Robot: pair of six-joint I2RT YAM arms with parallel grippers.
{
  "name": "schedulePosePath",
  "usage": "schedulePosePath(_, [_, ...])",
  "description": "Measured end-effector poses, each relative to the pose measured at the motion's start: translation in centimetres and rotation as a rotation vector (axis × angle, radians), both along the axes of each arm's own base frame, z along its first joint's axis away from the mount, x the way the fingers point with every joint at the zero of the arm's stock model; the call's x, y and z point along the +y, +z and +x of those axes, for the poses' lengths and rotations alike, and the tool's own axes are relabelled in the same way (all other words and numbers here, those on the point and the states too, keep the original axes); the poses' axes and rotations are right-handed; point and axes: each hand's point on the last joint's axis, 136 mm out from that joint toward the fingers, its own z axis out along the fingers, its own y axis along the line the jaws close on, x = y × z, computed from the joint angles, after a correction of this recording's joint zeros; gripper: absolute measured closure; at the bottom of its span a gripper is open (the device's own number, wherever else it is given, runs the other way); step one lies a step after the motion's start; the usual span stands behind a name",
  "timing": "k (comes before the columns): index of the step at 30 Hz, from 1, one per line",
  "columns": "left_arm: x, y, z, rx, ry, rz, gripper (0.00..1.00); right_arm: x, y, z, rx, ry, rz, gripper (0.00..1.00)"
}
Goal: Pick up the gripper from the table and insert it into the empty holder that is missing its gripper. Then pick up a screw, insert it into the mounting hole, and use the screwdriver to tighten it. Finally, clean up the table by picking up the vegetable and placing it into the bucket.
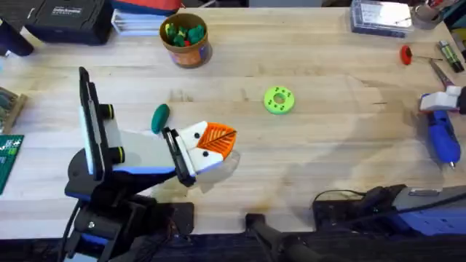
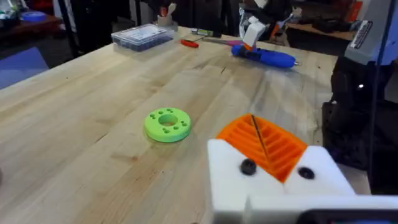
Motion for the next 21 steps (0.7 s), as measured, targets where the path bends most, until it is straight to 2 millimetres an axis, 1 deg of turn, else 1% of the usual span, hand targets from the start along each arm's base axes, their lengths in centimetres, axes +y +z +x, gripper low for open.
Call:
schedulePosePath(3, [0.0,0.0,0.0,0.000,0.000,0.000,0.991,-0.3,-1.3,-0.4,0.029,0.004,0.020,0.007])
schedulePosePath(8, [0.0,0.0,0.0,0.000,0.000,0.000,0.991,-0.5,-3.3,-0.2,0.058,0.021,0.047,0.007])
schedulePosePath(11, [0.0,0.0,0.0,0.000,0.000,0.000,0.991,-0.7,-4.0,0.0,0.058,0.026,0.051,0.007])
schedulePosePath(15, [0.0,0.0,0.0,0.000,0.000,0.000,0.991,-1.3,-4.4,0.6,0.040,0.029,0.039,0.019])
schedulePosePath(19, [0.0,0.0,0.0,0.000,0.000,0.000,0.991,-1.1,-4.7,1.1,0.021,0.038,0.057,0.083])
schedulePosePath(20, [0.0,0.0,0.0,0.000,0.000,0.000,0.991,-1.0,-4.7,1.2,0.017,0.040,0.060,0.109])
schedulePosePath(21, [0.0,0.0,0.0,0.000,0.000,0.000,0.991,-1.0,-4.7,1.2,0.013,0.042,0.065,0.157])
